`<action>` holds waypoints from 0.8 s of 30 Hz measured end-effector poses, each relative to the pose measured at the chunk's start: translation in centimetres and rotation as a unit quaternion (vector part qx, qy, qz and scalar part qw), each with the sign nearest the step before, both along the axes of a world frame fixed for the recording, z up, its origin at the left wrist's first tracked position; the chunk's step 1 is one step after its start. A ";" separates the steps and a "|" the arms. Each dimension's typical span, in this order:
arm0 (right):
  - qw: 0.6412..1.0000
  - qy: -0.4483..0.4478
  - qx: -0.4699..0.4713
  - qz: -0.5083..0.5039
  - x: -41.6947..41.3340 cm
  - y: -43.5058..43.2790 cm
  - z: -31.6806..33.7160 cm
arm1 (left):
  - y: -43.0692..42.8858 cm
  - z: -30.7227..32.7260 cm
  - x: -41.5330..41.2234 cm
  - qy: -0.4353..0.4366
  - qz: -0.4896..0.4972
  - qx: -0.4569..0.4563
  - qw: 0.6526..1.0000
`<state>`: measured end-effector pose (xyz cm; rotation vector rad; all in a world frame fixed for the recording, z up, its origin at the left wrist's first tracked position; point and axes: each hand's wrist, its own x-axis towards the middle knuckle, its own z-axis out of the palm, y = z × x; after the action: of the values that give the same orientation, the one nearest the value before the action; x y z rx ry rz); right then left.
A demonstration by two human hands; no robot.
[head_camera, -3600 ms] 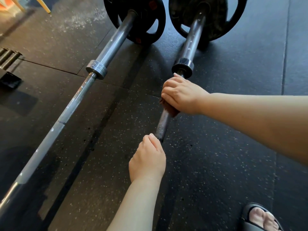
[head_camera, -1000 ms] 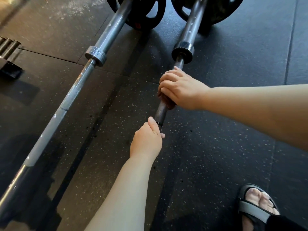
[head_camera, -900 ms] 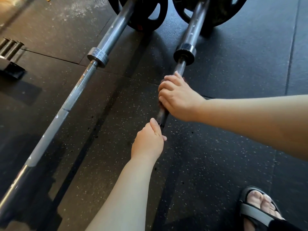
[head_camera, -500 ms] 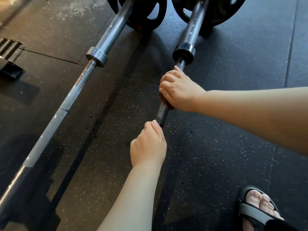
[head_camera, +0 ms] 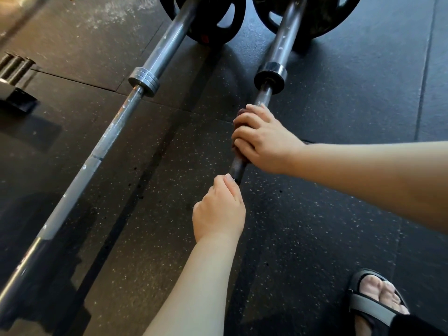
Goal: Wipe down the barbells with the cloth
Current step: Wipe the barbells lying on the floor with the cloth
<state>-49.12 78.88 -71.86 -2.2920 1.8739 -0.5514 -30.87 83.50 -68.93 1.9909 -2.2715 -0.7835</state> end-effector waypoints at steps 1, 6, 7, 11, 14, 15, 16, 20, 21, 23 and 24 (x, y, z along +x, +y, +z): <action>1.000 0.004 -0.003 0.024 0.8 0.6 0.1 | 0.1 0.1 0.0 -0.003 -0.002 -0.002 1.000; 0.988 0.045 0.058 0.135 -0.3 0.5 1.1 | 0.1 0.0 0.1 -0.002 -0.005 -0.007 1.000; 0.990 0.053 0.052 0.119 -1.3 -0.1 0.9 | 0.1 -0.1 0.1 0.000 -0.002 -0.004 1.000; 0.998 0.038 0.046 0.028 -1.6 -0.7 0.8 | 0.1 -0.1 0.1 -0.003 0.001 -0.005 1.000; 0.998 0.043 0.018 0.049 1.3 1.4 0.7 | 0.1 0.0 0.0 -0.012 -0.005 -0.009 1.000; 0.996 0.038 0.028 0.079 1.8 1.9 0.8 | 0.1 0.1 -0.1 -0.016 -0.005 -0.013 1.000; 0.993 0.034 0.044 0.108 1.9 2.2 1.0 | 0.1 0.1 -0.1 -0.019 -0.006 -0.017 1.000; 0.991 0.053 0.042 0.118 -1.0 -0.1 1.1 | 0.1 0.1 -0.1 -0.014 0.000 -0.006 1.000; 0.995 0.049 0.032 0.083 -1.8 -0.7 1.1 | 0.1 0.1 -0.1 -0.013 0.002 -0.005 1.000; 0.998 0.051 0.029 0.022 -2.1 -1.4 0.9 | 0.1 0.1 -0.1 -0.014 0.004 -0.005 1.000; 0.998 0.059 0.021 0.005 -1.4 -1.3 0.8 | 0.1 0.1 -0.1 -0.015 0.003 -0.005 1.000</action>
<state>-50.48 77.63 -71.10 -2.3538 1.9041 -0.3809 -30.96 83.63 -68.80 2.0177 -2.2783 -0.7450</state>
